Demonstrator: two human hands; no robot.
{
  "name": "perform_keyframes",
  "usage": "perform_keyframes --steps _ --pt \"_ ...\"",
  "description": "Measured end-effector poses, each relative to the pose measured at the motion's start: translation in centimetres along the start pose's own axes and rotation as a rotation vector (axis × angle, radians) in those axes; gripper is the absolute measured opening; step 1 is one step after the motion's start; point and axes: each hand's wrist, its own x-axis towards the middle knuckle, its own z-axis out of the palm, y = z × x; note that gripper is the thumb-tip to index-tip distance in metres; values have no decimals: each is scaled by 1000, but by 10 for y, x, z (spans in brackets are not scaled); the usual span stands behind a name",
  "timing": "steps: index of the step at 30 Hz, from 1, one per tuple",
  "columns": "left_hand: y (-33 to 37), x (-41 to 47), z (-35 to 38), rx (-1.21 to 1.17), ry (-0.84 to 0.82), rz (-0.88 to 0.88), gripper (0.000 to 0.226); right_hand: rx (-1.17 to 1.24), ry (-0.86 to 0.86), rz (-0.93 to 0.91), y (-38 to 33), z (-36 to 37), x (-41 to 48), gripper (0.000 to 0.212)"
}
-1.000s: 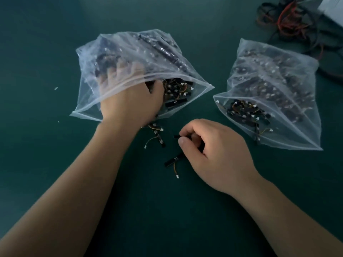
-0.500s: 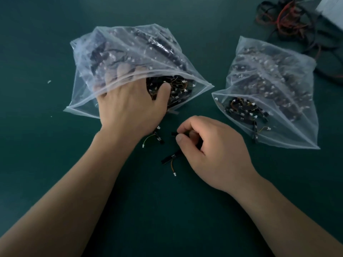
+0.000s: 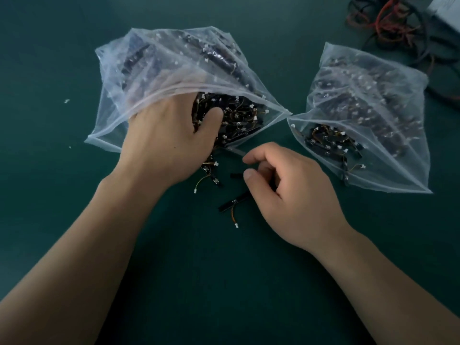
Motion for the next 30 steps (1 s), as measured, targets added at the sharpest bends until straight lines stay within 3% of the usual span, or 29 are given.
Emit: perform_keyframes --steps 6,11,17,25,30 --pt "-12 -45 8 -127 207 186 26 -169 19 -52 5 -11 -20 27" --pt "-15 -56 9 -222 33 272 20 -288 -42 -7 7 -11 -23 50" --pt "-12 -54 12 -53 -38 287 16 -202 -9 6 10 -11 -21 29" --pt "-14 -53 13 -17 -7 209 12 -257 28 133 15 -17 -12 32" --pt "-11 -56 14 -34 39 221 9 -284 57 114 9 -15 -14 27"
